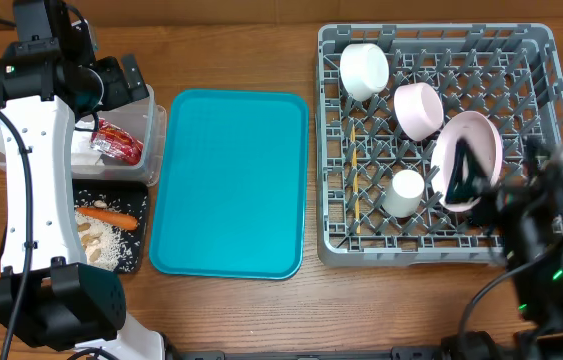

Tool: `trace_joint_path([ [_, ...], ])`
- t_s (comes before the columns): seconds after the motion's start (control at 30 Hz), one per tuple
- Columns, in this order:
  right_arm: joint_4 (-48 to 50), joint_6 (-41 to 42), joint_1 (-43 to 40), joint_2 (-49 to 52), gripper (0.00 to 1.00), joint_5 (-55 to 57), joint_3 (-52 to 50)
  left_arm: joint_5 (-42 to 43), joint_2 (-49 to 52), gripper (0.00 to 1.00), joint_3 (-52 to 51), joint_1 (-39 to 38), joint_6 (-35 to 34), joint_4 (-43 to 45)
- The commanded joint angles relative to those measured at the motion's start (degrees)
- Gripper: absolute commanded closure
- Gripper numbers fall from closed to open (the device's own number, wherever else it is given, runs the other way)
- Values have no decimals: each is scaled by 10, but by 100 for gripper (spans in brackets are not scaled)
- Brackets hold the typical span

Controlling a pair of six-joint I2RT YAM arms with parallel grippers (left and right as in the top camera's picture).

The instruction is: Sort waste into correct bins and load items into the dishwasher

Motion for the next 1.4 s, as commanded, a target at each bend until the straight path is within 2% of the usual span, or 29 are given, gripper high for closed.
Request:
trace_joint_path([
  [0.0, 71, 19, -15, -92, 0, -11, -139, -2, -12, 0, 11, -1, -4, 2],
  [0.17, 165, 76, -26, -200, 0, -10, -297, -2, -12, 0, 11, -1, -4, 2],
  [0.5, 261, 85, -26, -311, 0, -10, -435, -2, -12, 0, 11, -1, -4, 2],
  [0.8, 274, 85, -26, -311, 0, -11, -486, -2, -12, 0, 11, -1, -4, 2],
  [1.07, 197, 62, -26, -311, 0, -7, -487, -2, -12, 0, 11, -1, -4, 2],
  [1.37, 198, 57, -26, -311, 0, -22, -487, -2, -12, 0, 11, -1, -4, 2],
])
